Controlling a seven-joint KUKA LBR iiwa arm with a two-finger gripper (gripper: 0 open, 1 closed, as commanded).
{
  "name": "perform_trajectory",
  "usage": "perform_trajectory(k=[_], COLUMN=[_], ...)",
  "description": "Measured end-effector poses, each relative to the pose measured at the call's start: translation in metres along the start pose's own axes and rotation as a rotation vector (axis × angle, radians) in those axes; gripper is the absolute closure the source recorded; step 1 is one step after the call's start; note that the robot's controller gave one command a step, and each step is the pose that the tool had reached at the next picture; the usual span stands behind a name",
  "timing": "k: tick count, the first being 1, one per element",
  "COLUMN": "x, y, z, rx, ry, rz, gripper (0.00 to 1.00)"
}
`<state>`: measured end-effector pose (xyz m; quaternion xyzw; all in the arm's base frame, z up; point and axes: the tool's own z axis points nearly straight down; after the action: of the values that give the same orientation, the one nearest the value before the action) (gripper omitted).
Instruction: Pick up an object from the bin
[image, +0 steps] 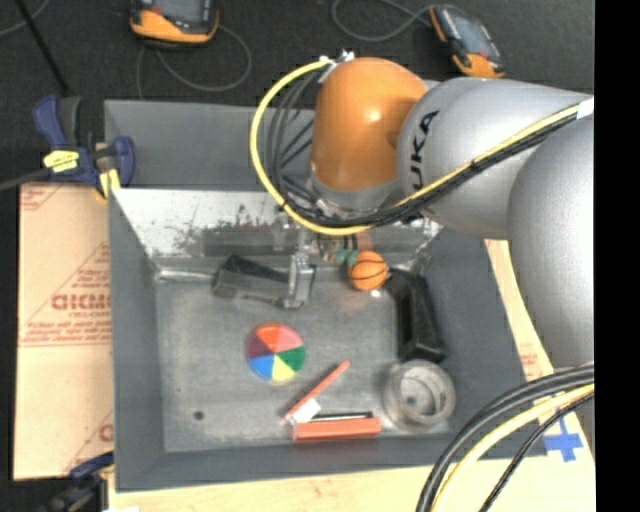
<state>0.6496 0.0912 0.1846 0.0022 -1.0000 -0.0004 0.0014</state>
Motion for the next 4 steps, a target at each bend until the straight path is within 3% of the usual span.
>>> perform_trajectory(k=[1,2,3,4], x=[-0.001,0.007,0.003,0.002], y=[0.0,-0.019,-0.011,-0.002], z=[-0.005,0.04,0.1,0.106], rx=[-0.001,-0.002,0.005,0.0], ry=[-0.007,-0.014,-0.023,-0.019], rz=[0.001,0.008,0.107,0.111], gripper=[0.0,0.0,0.0,1.0])
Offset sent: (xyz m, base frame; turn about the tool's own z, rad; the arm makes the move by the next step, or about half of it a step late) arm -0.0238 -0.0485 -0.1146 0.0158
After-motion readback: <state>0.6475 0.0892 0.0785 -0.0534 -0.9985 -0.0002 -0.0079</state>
